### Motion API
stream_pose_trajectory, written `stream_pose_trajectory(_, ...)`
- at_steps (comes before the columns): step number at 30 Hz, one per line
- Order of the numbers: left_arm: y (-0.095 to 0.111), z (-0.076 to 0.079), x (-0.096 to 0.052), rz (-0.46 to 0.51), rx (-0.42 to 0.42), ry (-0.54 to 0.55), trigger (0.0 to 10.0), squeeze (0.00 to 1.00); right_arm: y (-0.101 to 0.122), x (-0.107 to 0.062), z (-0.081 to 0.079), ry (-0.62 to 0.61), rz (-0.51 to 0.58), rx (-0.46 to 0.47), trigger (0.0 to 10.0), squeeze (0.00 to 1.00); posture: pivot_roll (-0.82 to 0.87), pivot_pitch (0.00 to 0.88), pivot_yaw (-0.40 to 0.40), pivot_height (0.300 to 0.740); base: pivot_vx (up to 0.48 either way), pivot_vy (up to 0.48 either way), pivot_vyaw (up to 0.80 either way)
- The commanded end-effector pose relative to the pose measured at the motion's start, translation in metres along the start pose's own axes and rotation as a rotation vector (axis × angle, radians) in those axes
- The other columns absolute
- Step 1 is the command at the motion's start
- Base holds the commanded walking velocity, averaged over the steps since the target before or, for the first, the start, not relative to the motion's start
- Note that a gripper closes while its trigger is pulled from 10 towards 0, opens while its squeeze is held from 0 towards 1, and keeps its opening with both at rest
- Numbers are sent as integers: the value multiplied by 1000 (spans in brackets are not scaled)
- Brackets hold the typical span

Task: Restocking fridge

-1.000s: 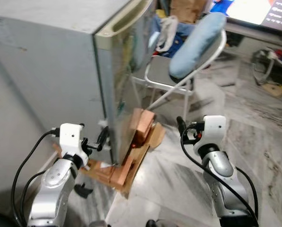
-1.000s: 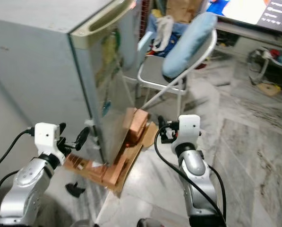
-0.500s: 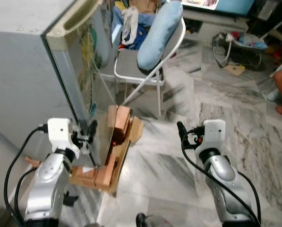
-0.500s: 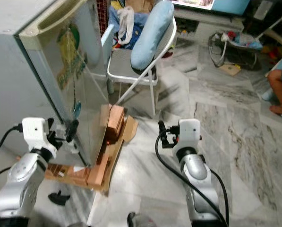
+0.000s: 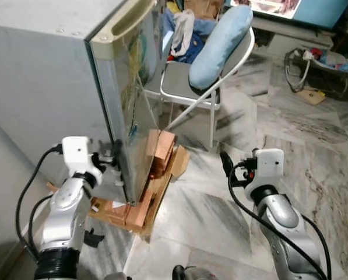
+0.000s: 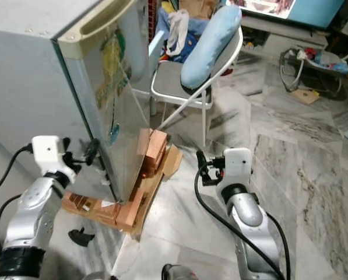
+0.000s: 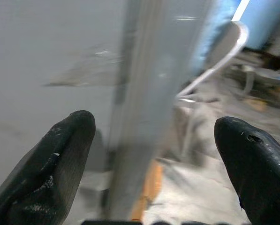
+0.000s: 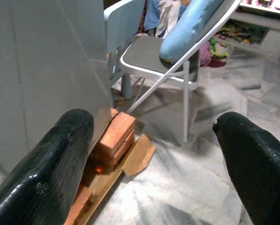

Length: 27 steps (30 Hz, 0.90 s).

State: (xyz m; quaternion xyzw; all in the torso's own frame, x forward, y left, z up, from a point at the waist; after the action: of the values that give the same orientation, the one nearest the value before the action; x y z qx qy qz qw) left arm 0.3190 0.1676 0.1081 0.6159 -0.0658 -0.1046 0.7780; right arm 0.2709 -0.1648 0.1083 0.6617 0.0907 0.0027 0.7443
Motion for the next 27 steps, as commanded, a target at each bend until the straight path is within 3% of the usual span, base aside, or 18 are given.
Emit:
stream_pose_trajectory(1,-4,10,5,-20,4,-56,10000,0,0,-6,6,-19,-11,-10,10000,0,-41,119,-63,740,0,0,-788)
stream_pose_trajectory(7,-4,8,8,-17,15,-49,10000,0,3,-6,6,-22,-6,-8,10000,0,-46,118,-58,740,0,0,-638)
stream_pose_trajectory(13,8,-1,14,18,57,-12,10000,0,9,-6,10,-48,7,-9,10000,0,-54,128,-41,740,0,0,0)
stream_pose_trajectory(21,15,-17,15,43,78,67,10000,0,5,-8,5,-41,-5,0,10000,0,-43,125,-40,740,0,0,0)
stream_pose_trajectory(26,14,-9,21,36,88,14,10000,0,4,-7,4,-36,-10,2,10000,0,-41,126,-49,740,0,0,0)
stream_pose_trajectory(27,15,2,26,33,96,-46,10000,0,4,-7,3,-30,-11,1,10000,0,-40,125,-51,740,0,0,0)
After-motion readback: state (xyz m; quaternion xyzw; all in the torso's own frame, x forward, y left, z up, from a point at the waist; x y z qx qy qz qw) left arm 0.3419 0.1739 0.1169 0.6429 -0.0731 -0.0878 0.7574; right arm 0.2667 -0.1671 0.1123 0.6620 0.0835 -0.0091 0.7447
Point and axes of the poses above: a point about 5 cm out from each wrist's last joint towards the gripper, its own x axis pointing out of the wrist towards the gripper, its own y axis along the axis of the wrist's last joint, z = x × y, the point moved 2 cm from there along x, pointing out of the wrist towards the gripper, and after that the axes turned 6 degrees about -x, right-handed, at the moved point
